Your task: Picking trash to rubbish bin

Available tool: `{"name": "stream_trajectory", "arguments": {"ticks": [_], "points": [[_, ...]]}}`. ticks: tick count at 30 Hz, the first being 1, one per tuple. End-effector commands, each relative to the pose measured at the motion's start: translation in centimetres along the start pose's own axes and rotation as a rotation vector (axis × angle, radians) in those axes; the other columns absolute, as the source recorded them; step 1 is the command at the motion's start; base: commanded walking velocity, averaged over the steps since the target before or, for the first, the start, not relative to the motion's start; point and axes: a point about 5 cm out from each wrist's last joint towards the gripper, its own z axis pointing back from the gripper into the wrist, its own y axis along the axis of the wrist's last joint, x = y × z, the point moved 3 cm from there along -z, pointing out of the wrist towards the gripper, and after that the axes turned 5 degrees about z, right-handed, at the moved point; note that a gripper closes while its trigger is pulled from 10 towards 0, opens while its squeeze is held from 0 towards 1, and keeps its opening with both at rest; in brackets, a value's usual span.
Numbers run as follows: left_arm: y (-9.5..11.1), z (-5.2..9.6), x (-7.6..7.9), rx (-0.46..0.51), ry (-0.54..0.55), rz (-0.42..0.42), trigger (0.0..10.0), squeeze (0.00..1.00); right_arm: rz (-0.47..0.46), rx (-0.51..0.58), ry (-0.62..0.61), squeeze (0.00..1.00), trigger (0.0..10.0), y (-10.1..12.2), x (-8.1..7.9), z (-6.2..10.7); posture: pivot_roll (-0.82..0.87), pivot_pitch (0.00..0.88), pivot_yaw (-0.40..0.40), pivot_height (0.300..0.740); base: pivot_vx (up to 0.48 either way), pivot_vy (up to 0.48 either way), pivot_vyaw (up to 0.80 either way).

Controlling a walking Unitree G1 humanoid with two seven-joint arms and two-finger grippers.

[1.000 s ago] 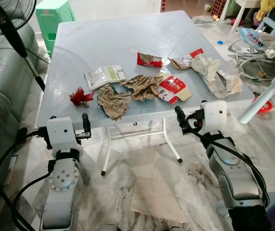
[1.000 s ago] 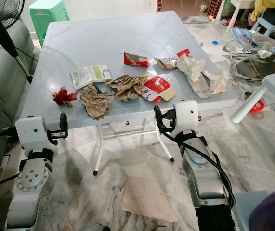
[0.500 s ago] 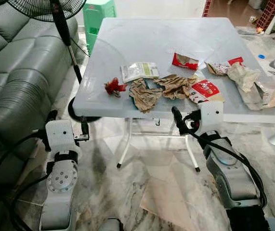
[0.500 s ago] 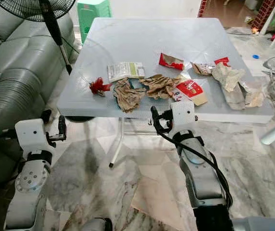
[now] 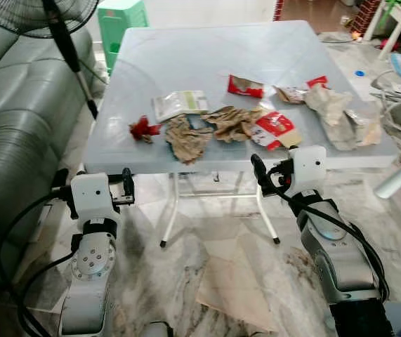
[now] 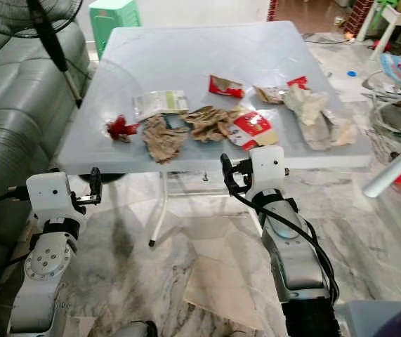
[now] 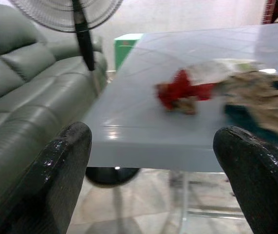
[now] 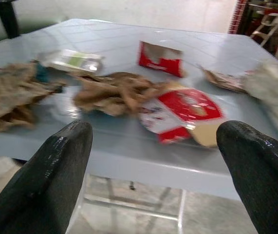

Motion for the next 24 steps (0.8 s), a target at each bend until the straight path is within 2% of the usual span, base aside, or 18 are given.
{"name": "stream_trajectory", "arguments": {"ticks": [1,3,18,22,24], "points": [[-0.1,-0.1,0.0,-0.002,-0.002,0.022,10.0,0.00,0.002,0.003,-0.015,0.00,10.0,0.1,0.2,-0.1,0.07,0.109,-0.009,0.740,0.000,0.000,0.00],[0.0,0.0,0.0,0.005,-0.001,0.043,10.0,0.00,0.002,0.003,-0.014,0.00,10.0,0.1,0.1,-0.1,0.07,0.109,-0.010,0.740,0.000,0.000,0.00],[0.0,-0.3,-0.4,-0.002,0.004,0.047,10.0,0.00,-0.002,0.024,-0.011,0.00,10.0,0.5,0.0,-0.2,0.07,0.107,-0.010,0.740,0.000,0.000,0.00],[0.4,-0.7,-0.9,0.016,0.000,0.032,10.0,0.00,0.016,0.062,0.036,0.00,10.0,1.5,-1.0,-0.2,0.07,0.107,-0.010,0.740,0.000,0.000,0.00],[0.7,-0.8,-1.0,0.031,0.000,0.018,10.0,0.00,0.008,0.086,0.133,0.00,10.0,2.0,-2.5,-0.1,0.07,0.106,-0.010,0.740,0.000,0.000,0.00]]}}
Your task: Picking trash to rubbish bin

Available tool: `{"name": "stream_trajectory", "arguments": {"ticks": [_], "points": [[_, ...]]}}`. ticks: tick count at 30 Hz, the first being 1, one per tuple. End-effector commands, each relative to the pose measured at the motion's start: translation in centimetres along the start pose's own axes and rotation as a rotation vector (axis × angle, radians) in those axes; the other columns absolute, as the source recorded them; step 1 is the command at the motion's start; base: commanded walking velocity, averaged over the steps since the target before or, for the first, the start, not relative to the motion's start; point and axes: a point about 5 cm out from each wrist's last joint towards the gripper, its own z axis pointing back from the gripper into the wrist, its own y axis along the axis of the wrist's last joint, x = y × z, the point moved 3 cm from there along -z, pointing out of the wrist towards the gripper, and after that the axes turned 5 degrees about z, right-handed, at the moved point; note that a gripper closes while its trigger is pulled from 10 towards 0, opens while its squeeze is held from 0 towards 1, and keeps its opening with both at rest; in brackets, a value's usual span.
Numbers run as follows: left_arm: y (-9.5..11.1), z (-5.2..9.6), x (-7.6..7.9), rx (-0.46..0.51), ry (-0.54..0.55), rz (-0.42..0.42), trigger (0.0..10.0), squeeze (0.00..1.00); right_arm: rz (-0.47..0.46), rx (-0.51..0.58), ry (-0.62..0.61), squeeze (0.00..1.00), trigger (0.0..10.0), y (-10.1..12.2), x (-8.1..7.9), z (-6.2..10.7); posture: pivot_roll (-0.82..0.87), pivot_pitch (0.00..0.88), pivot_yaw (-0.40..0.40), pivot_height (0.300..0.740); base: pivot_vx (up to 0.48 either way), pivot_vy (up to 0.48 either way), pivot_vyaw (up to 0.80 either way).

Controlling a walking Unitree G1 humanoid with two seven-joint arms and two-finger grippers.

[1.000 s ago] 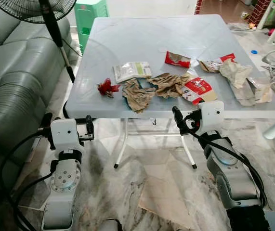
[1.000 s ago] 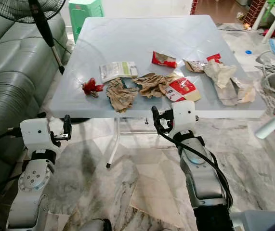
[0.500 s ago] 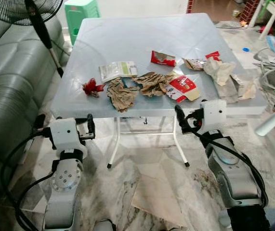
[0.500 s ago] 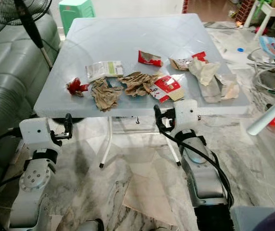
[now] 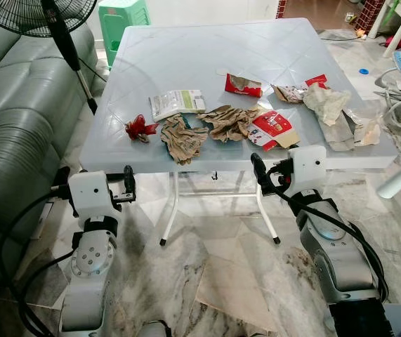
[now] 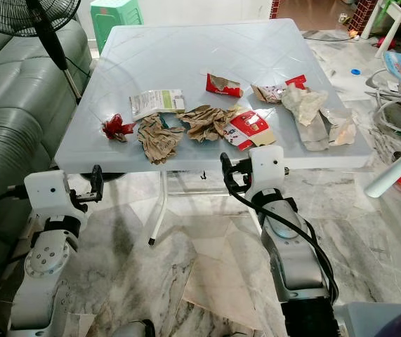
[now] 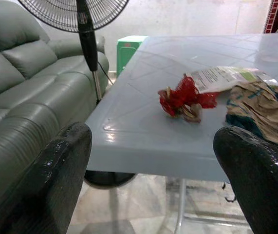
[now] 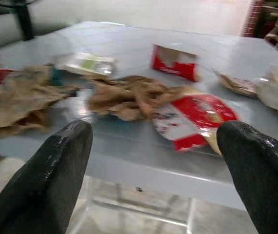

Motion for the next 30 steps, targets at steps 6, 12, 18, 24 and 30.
{"name": "stream_trajectory", "arguments": {"ticks": [6,12,18,24,30], "points": [[1.2,0.0,0.6,0.066,-0.050,-0.032,10.0,0.00,0.037,0.120,0.175,0.00,10.0,2.8,-3.7,0.2,0.07,0.104,-0.010,0.740,0.044,0.000,0.00],[1.1,0.2,1.3,0.061,-0.079,-0.014,10.0,0.00,0.032,0.088,0.081,0.00,10.0,2.1,-1.8,-0.2,0.07,0.104,-0.011,0.740,0.391,0.000,0.00],[0.8,0.2,1.3,0.053,-0.075,-0.013,10.0,0.00,0.032,0.075,0.074,0.00,10.0,1.9,-1.4,-0.1,0.07,0.103,-0.011,0.740,0.411,0.000,0.00],[0.7,0.3,1.3,0.047,-0.075,-0.012,10.0,0.00,0.030,0.072,0.080,0.00,10.0,1.7,-1.7,-0.1,0.07,0.104,-0.011,0.740,0.404,0.000,0.00],[0.5,0.3,1.3,0.037,-0.077,-0.011,10.0,0.00,0.029,0.067,0.086,0.00,10.0,1.6,-1.7,0.0,0.07,0.107,-0.011,0.740,0.389,0.000,0.00]]}}
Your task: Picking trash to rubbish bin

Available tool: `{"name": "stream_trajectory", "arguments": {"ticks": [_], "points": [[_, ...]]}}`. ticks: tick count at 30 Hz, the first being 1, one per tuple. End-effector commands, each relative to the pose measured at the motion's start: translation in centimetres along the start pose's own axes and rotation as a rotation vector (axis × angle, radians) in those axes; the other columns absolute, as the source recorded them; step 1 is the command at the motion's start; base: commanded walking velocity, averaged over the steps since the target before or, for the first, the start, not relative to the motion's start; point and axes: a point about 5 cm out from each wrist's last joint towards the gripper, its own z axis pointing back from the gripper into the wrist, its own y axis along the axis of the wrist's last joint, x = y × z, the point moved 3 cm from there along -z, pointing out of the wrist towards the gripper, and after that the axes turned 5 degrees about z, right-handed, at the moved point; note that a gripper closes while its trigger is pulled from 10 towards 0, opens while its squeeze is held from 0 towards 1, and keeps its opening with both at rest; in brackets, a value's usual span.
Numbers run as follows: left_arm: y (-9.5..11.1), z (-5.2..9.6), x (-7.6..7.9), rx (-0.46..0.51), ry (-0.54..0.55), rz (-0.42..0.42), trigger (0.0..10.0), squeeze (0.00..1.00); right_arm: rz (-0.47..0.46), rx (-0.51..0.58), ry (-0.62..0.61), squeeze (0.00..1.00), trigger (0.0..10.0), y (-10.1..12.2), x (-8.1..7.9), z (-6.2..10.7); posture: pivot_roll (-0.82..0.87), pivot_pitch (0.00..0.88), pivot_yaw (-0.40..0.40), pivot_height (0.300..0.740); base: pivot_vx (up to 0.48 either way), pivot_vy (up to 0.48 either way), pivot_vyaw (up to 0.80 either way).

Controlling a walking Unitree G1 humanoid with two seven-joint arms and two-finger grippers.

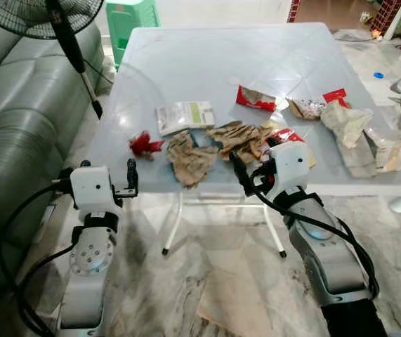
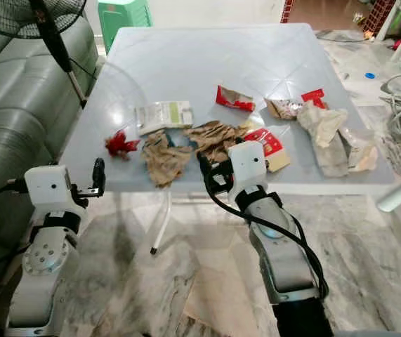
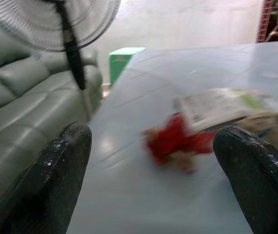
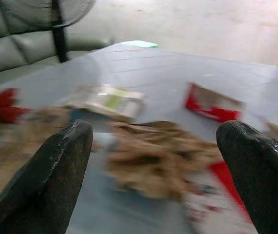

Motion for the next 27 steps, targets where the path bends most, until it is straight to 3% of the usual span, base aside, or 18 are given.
{"name": "stream_trajectory", "arguments": {"ticks": [1,4,13,19,21,27], "points": [[-0.1,0.1,0.7,-0.005,-0.020,0.014,10.0,0.00,0.010,-0.018,-0.014,0.00,10.0,-0.4,0.7,0.3,0.07,0.107,-0.011,0.740,0.375,0.000,0.00],[-0.2,0.1,0.8,-0.008,-0.018,0.015,10.0,0.00,0.007,-0.021,-0.002,0.00,10.0,-0.4,0.5,0.4,0.07,0.107,-0.011,0.740,0.369,0.000,0.00],[-0.4,0.2,1.0,-0.010,-0.003,-0.001,10.0,0.00,0.011,-0.019,0.015,0.00,10.0,-0.4,0.2,0.4,0.07,0.102,-0.013,0.740,0.000,0.000,0.00],[-1.3,0.9,2.5,-0.063,-0.089,0.039,10.0,0.00,0.012,-0.017,0.023,0.00,10.0,-0.4,0.2,0.3,0.07,0.097,-0.017,0.740,0.000,0.000,0.00],[-2.6,1.6,4.0,-0.135,-0.173,0.056,10.0,0.00,0.000,-0.018,0.056,0.00,10.0,-0.3,-0.3,0.3,0.07,0.095,-0.018,0.740,0.000,0.000,0.00],[-3.3,1.5,4.6,-0.164,-0.192,0.071,10.0,0.00,-0.050,-0.050,0.182,0.00,10.0,-0.7,-2.0,1.1,0.06,0.095,-0.018,0.740,0.000,0.000,0.00]]}}
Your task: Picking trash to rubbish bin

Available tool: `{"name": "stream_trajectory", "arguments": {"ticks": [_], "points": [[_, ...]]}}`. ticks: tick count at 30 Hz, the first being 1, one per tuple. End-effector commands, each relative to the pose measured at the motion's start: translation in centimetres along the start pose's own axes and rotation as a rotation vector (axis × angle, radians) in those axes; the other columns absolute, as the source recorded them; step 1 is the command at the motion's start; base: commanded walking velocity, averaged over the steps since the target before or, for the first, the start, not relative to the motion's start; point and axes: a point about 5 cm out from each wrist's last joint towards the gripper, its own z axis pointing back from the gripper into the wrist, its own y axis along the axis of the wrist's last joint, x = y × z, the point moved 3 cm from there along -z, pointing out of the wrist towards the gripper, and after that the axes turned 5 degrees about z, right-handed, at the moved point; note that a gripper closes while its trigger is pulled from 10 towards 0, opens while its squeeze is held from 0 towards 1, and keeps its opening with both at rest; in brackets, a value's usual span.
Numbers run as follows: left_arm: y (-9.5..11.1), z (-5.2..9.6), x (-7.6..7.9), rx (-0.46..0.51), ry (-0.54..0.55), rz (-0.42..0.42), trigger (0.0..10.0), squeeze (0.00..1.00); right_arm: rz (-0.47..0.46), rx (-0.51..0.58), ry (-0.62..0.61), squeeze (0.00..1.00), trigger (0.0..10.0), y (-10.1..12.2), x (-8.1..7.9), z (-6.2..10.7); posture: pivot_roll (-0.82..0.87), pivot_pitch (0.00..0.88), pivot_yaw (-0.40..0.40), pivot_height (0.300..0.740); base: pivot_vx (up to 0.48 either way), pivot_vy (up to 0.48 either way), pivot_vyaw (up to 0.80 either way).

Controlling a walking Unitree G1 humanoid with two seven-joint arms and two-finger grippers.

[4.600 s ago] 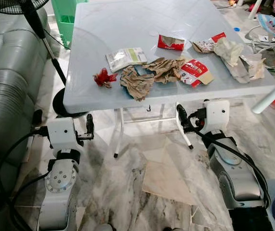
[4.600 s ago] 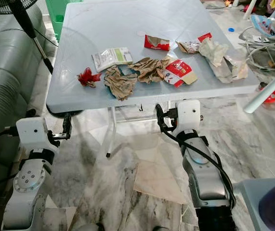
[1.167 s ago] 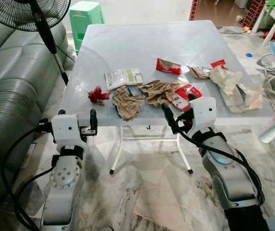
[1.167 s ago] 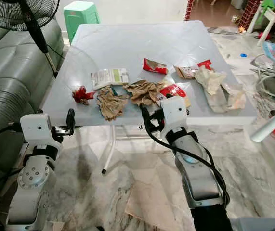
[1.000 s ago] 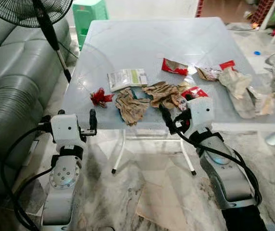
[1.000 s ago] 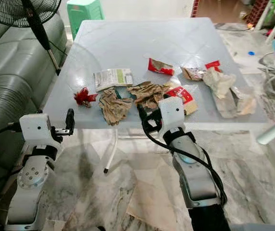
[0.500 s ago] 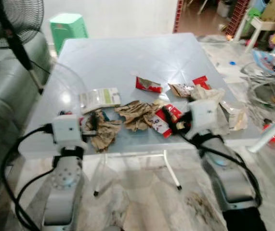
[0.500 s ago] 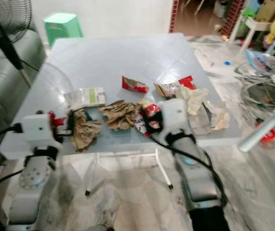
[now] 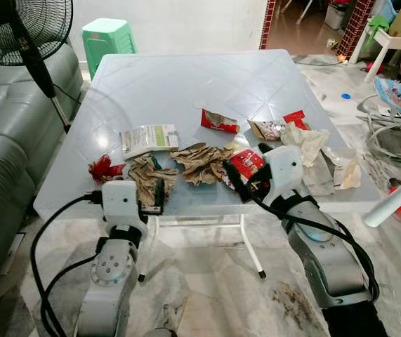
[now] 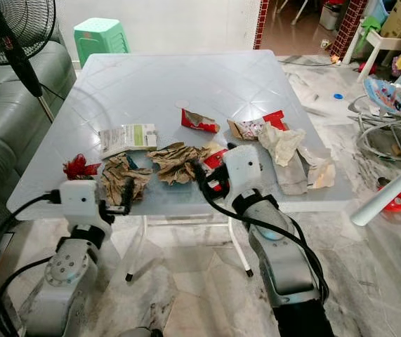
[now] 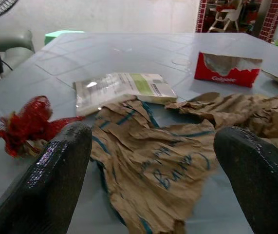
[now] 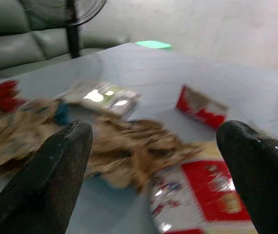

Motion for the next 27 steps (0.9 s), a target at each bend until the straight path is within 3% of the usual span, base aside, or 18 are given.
{"name": "stream_trajectory", "arguments": {"ticks": [1,7,14,20,22,27], "points": [[-0.3,-0.3,0.4,-0.017,-0.020,-0.004,10.0,0.00,-0.015,-0.005,0.037,0.00,10.0,0.1,-0.4,0.4,0.06,0.095,-0.018,0.740,0.000,0.000,0.00],[-0.8,-1.1,0.1,-0.033,-0.011,-0.011,10.0,0.00,-0.035,-0.047,0.140,0.00,10.0,-0.5,-1.9,1.5,0.02,0.100,-0.013,0.740,0.000,0.000,0.00],[-0.4,-1.9,0.2,-0.014,-0.010,-0.011,10.0,0.00,-0.044,-0.061,0.163,0.00,10.0,-0.6,-2.1,2.1,0.01,0.105,-0.009,0.740,0.000,0.000,0.00],[-1.7,-2.8,0.0,-0.069,0.008,-0.006,10.0,0.00,-0.064,-0.070,0.212,0.00,10.0,-0.4,-2.8,2.5,-0.01,0.113,-0.010,0.740,0.000,0.000,0.00],[-2.2,-3.7,-0.1,-0.091,0.021,-0.009,10.0,0.00,-0.121,-0.072,0.286,0.00,10.0,-0.1,-3.9,3.0,-0.02,0.117,-0.012,0.740,0.000,0.000,0.00],[-2.2,-4.7,0.1,-0.095,0.001,-0.027,10.0,0.00,-0.131,-0.084,0.349,0.00,10.0,-0.1,-4.8,3.6,-0.02,0.118,-0.011,0.740,0.000,0.000,0.00]]}}
